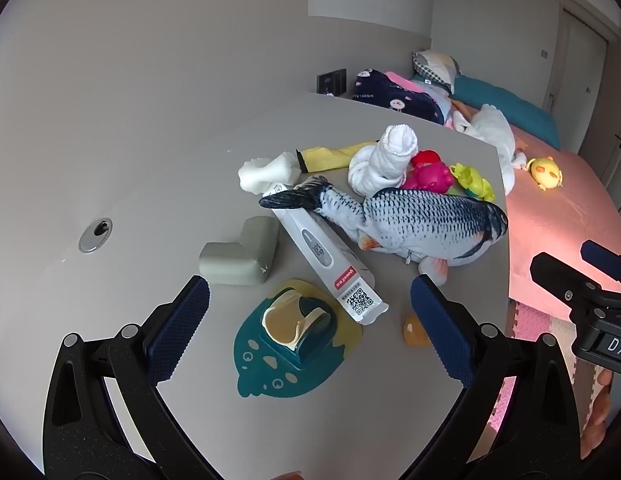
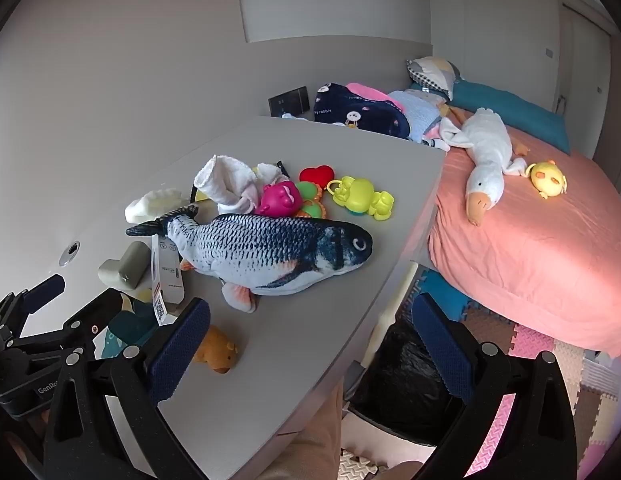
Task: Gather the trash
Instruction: 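Reach left gripper toward teal cup holder while right gripper reaches toward brown plush, then close left gripper on teal cup holder while right gripper closes on brown plush, then carry both held toys off the table toward the black trash bin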
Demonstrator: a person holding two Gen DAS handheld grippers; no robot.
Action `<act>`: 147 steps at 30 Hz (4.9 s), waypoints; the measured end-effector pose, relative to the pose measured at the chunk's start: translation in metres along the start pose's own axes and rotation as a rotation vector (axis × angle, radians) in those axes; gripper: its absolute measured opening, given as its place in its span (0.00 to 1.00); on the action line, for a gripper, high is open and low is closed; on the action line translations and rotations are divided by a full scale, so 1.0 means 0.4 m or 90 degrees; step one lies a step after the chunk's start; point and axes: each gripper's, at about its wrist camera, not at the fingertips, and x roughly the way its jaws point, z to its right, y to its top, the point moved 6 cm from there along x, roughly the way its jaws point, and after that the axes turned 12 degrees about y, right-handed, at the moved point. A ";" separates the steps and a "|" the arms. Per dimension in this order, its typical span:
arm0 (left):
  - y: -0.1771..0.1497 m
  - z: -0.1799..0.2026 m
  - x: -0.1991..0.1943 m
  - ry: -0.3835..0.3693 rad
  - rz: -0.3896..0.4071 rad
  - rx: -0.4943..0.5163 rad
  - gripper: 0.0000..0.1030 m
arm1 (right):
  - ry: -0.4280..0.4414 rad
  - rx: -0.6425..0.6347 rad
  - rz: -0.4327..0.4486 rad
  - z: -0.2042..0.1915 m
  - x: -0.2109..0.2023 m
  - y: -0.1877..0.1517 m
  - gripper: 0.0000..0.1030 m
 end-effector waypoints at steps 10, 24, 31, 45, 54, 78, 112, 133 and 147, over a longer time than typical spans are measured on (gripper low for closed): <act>-0.010 -0.008 0.003 -0.011 0.002 -0.006 0.94 | 0.003 0.003 0.001 -0.001 0.003 -0.003 0.98; -0.004 0.012 -0.008 -0.016 0.001 0.019 0.94 | 0.004 0.005 0.006 0.001 0.000 0.000 0.98; -0.002 0.008 -0.009 -0.016 0.002 0.017 0.94 | 0.004 0.011 0.012 0.009 -0.004 0.010 0.97; 0.000 0.010 -0.012 -0.015 0.003 0.018 0.94 | 0.004 0.013 0.013 0.014 -0.006 0.005 0.97; 0.001 0.007 -0.017 -0.013 0.005 0.017 0.94 | 0.005 0.015 0.013 0.011 -0.005 0.008 0.97; -0.002 0.009 -0.020 -0.021 0.005 0.023 0.94 | 0.009 0.013 0.008 0.006 0.001 0.005 0.98; -0.089 -0.036 0.135 -0.057 -0.066 0.059 0.51 | 0.063 -0.032 -0.046 -0.048 0.086 -0.056 0.97; -0.101 -0.055 0.153 -0.047 -0.072 0.028 0.37 | 0.118 -0.104 -0.109 -0.143 0.207 -0.122 0.43; -0.079 -0.088 0.095 -0.020 -0.031 -0.024 0.35 | 0.187 -0.063 -0.081 -0.131 0.164 -0.084 0.33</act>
